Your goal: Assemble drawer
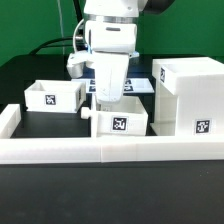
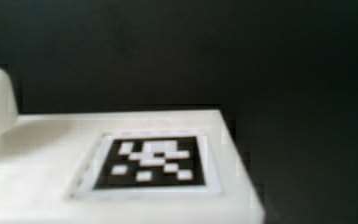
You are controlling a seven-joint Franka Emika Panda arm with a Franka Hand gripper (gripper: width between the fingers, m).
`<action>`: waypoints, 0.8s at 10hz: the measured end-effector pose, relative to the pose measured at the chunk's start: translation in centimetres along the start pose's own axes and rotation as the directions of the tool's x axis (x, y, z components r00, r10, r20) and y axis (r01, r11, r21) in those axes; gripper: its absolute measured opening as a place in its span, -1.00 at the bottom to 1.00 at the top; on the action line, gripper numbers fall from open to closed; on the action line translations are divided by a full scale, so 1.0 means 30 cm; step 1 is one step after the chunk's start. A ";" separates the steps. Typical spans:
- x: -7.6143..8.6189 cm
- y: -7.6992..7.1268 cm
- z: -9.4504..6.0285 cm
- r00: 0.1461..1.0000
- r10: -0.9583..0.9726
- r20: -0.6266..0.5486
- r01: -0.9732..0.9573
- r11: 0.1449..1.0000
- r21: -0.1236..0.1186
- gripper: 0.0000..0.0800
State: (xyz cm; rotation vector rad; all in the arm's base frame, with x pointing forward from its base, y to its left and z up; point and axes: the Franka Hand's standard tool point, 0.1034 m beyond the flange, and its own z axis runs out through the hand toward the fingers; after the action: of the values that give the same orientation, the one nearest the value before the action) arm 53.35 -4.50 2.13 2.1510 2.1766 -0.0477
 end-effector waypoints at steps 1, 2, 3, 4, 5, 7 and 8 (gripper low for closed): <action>-0.001 -0.001 0.001 1.000 0.001 0.000 -0.001 1.000 0.001 -0.90; -0.002 -0.001 0.002 1.000 0.001 0.000 -0.001 1.000 0.001 -0.90; 0.001 -0.003 0.005 1.000 0.000 0.000 0.000 1.000 0.003 -0.90; 0.015 -0.004 0.010 1.000 -0.007 -0.002 0.007 1.000 0.005 -0.90; 0.034 0.002 0.006 1.000 -0.016 -0.005 0.016 1.000 0.001 -0.90; 0.035 0.009 -0.002 1.000 -0.016 -0.004 0.016 1.000 0.011 -0.90; 0.022 0.009 -0.007 1.000 -0.006 -0.001 0.006 1.000 0.015 -0.90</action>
Offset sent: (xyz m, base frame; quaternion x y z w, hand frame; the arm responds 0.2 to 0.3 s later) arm 0.0038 0.0180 -0.0081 0.0077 0.0132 -0.0248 0.9996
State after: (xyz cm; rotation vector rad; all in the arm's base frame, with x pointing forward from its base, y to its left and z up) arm 53.60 -3.81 2.30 2.1527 2.1903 -0.0631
